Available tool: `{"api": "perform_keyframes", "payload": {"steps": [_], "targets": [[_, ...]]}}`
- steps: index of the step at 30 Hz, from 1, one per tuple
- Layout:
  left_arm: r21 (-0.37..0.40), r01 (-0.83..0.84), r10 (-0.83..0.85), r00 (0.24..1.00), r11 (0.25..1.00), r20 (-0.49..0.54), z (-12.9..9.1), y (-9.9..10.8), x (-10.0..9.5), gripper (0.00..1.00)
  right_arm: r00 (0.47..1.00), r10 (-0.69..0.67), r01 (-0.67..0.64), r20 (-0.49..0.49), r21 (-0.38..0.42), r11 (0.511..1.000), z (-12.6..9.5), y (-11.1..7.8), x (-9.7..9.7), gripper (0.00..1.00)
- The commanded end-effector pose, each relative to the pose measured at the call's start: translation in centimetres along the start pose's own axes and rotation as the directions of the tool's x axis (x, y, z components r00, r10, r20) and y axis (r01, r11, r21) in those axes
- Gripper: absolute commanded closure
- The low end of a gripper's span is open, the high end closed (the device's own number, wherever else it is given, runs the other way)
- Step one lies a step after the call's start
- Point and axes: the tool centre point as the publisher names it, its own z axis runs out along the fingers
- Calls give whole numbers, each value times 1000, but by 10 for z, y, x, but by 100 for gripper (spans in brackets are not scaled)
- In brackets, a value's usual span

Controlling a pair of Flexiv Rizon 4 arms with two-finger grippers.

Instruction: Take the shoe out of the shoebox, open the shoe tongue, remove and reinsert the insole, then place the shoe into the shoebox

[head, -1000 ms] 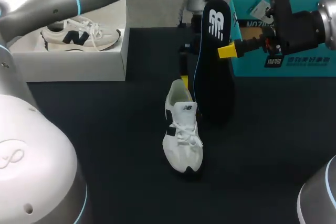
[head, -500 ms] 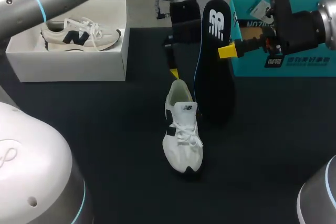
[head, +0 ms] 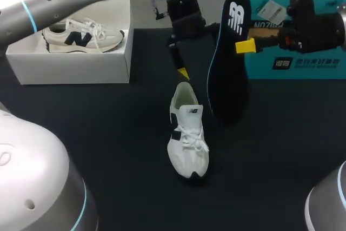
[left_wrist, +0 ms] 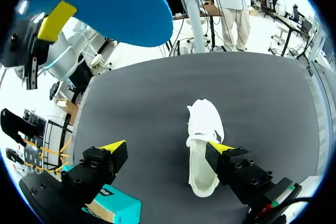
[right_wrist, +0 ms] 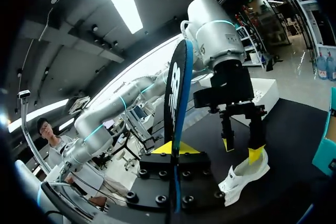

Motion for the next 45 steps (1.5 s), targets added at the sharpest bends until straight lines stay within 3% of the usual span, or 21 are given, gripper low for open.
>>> {"api": "perform_keyframes", "payload": {"steps": [1,9,21,38,41,45], "targets": [[-24,-42,47,966,999,253,-11,-14,18,0,998,36,-38,-46,-51,998,-28,-9,-10,100],[-79,-99,125,882,992,454,-32,-29,15,0,986,143,-149,-82,-76,986,-57,-2,-25,100],[-154,-215,263,711,964,653,-61,-69,5,0,970,200,-217,-139,-125,968,-65,4,-42,100],[-122,-240,257,691,963,676,-64,-72,2,0,970,200,-217,-139,-125,968,-65,4,-42,100],[-200,-231,304,649,952,697,-64,-72,-4,0,955,249,-277,-162,-178,944,-70,18,-46,100],[-248,-234,340,606,940,719,-69,-75,-13,0,920,329,-371,-213,-204,906,-74,31,-49,100]]}}
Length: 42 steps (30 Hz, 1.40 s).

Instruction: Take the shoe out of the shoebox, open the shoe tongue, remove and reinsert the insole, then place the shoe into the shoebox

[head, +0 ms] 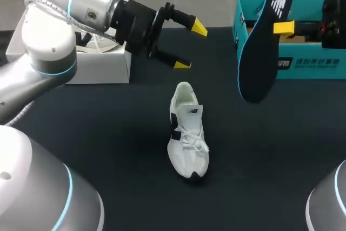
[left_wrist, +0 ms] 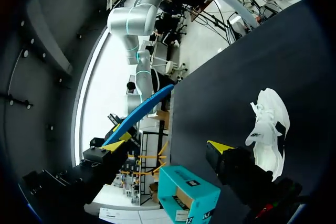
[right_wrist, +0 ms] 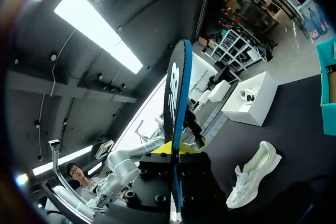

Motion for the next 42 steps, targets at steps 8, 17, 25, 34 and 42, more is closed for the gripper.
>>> {"api": "perform_keyframes", "payload": {"steps": [8,17,25,34,42], "targets": [[-78,-110,118,988,991,98,14,-11,-18,0,963,268,-269,-31,-36,963,8,21,-3,100],[-141,-226,245,959,964,139,25,-6,-31,0,905,424,-425,39,111,898,20,25,-4,100],[-180,-260,296,929,949,220,35,-13,-42,0,849,516,-529,116,173,831,30,25,-16,100],[-204,-266,316,907,942,277,51,-22,-49,0,814,551,-580,185,220,784,42,32,-30,100],[-255,-253,328,890,933,317,60,-21,-55,20,814,551,-581,183,241,778,58,28,-38,100]]}}
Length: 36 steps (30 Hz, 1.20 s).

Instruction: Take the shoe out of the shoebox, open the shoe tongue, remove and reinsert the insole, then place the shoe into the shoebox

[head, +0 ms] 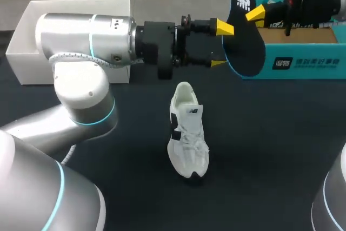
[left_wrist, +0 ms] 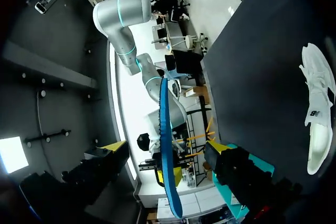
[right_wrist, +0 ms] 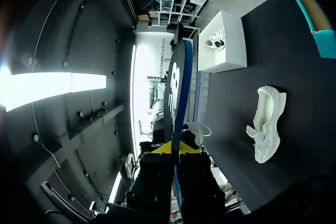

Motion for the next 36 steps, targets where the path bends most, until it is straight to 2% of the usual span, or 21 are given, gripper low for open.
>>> {"api": "perform_keyframes", "payload": {"steps": [1,3,4,11,13,14,20,21,22,23,28,30,36], "targets": [[-30,6,-4,999,1000,39,11,-3,4,22,1000,-1,1,0,43,999,8,6,-3,100],[-37,10,-9,999,999,37,13,-1,5,35,1000,1,-1,1,43,999,11,4,-4,100],[-37,10,-9,999,999,36,14,-1,6,36,1000,1,-1,2,44,999,12,2,-5,100],[-46,25,-24,999,999,33,16,4,10,62,1000,5,-5,5,36,999,16,-5,-5,100],[-41,29,-28,999,999,32,17,5,10,84,1000,6,-7,5,31,1000,17,-7,-5,100],[-37,32,-30,999,999,31,18,5,10,100,1000,4,-4,4,20,1000,18,-8,-4,100],[-15,32,-31,999,999,26,19,2,11,100,999,-37,37,-36,-18,999,21,-15,-4,100],[-13,32,-32,999,999,25,19,1,11,100,998,-60,59,-31,-29,998,22,-14,-2,76],[-10,33,-32,999,999,23,18,0,11,100,998,-63,62,-24,-33,997,22,-14,0,34],[-11,34,-34,999,999,17,17,0,11,100,996,-79,78,-32,-42,996,21,-15,2,0],[-9,59,-59,998,998,22,9,-1,10,100,990,-136,133,-42,-79,988,18,-23,9,0],[-9,64,-63,998,998,16,6,-1,11,100,981,-178,168,-82,-123,978,16,-26,10,0],[-15,77,-77,997,997,0,-2,4,16,100,982,-158,140,-100,-171,975,4,-54,-2,0]]}}
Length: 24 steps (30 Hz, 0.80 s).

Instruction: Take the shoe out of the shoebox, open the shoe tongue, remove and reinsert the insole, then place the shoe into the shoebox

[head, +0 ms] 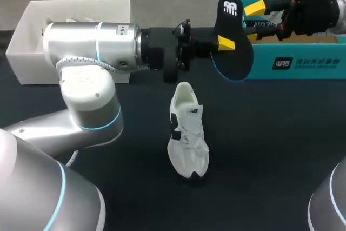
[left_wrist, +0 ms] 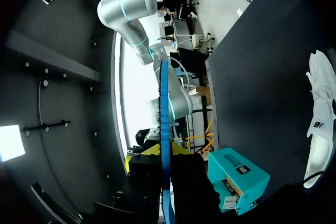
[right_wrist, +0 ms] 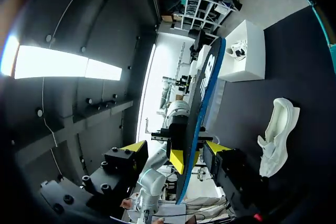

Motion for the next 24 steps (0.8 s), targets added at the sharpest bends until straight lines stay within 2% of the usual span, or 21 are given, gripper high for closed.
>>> {"api": "perform_keyframes", "payload": {"steps": [1,8,24], "targets": [[1,9,-9,1000,1000,-11,-9,2,2,100,1000,17,-18,-5,-113,993,-12,-33,-7,0],[-6,12,-12,1000,1000,-20,-11,5,4,100,996,73,-66,41,-150,986,-29,-60,-9,0],[5,31,-31,998,999,-59,-14,-4,4,100,996,73,-66,41,-150,986,-29,-60,-9,0]]}}
